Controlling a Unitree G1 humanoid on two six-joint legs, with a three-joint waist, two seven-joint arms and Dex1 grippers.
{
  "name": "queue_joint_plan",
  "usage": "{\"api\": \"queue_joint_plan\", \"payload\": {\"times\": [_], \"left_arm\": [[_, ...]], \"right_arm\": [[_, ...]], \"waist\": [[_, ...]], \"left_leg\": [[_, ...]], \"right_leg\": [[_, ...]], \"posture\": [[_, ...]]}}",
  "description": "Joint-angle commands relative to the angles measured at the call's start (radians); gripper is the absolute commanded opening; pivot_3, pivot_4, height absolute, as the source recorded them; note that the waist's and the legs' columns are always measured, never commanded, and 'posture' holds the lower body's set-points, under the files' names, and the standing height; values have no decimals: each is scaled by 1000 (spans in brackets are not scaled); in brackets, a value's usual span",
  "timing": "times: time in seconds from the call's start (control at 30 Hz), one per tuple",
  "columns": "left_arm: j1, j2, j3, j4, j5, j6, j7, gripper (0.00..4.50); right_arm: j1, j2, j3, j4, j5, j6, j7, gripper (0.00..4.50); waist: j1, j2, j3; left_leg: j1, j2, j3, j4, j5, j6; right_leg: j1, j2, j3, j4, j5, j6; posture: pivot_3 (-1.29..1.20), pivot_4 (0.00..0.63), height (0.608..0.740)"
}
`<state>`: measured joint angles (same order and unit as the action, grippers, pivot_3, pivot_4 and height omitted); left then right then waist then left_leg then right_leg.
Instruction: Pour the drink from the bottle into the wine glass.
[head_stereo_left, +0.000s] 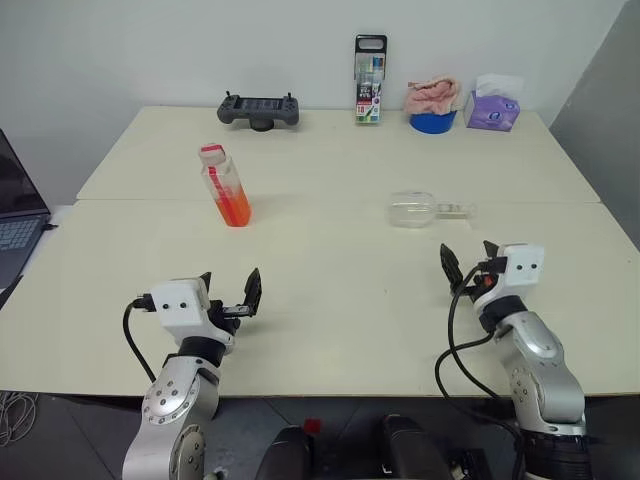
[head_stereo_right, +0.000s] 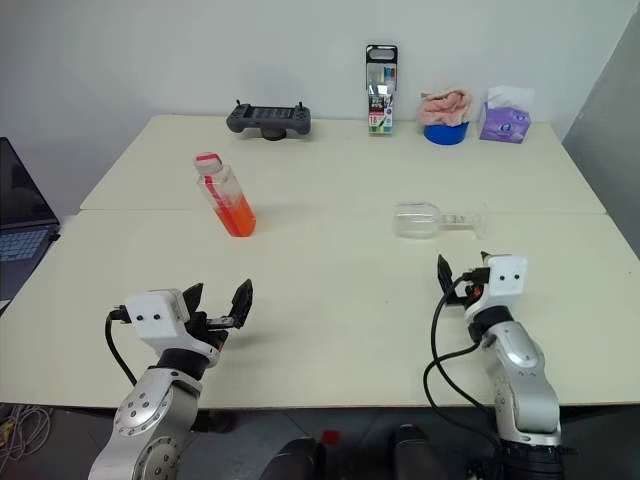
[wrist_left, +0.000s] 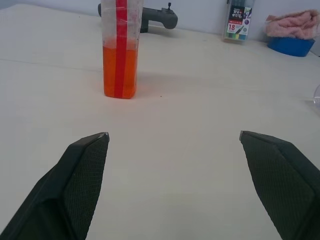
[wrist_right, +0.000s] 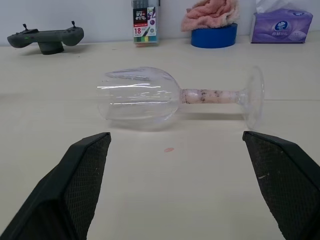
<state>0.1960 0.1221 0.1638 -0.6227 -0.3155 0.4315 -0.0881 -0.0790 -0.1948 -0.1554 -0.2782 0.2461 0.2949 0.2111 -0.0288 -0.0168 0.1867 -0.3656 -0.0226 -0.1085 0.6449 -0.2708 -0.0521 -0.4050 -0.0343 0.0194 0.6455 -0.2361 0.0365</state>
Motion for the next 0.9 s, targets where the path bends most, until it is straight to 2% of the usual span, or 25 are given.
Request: {"api": "queue_joint_plan", "payload": {"times": [0.03,0.9], "left_arm": [[6,6,1,-57,-2,-5,4,4440],[-39,-15,7,14,37,-39,43,4440]], "right_arm": [[0,-6,-1,-25,3,-21,6,4500],[-62,-76,117,-49,39,-26,210,4500]], "waist": [[0,0,0],[0,0,0]], "left_leg": [[0,0,0,0,0,0],[0,0,0,0,0,0]], "right_leg": [[0,0,0,0,0,0],[0,0,0,0,0,0]], "posture": [[0,150,740],[0,150,740]]}}
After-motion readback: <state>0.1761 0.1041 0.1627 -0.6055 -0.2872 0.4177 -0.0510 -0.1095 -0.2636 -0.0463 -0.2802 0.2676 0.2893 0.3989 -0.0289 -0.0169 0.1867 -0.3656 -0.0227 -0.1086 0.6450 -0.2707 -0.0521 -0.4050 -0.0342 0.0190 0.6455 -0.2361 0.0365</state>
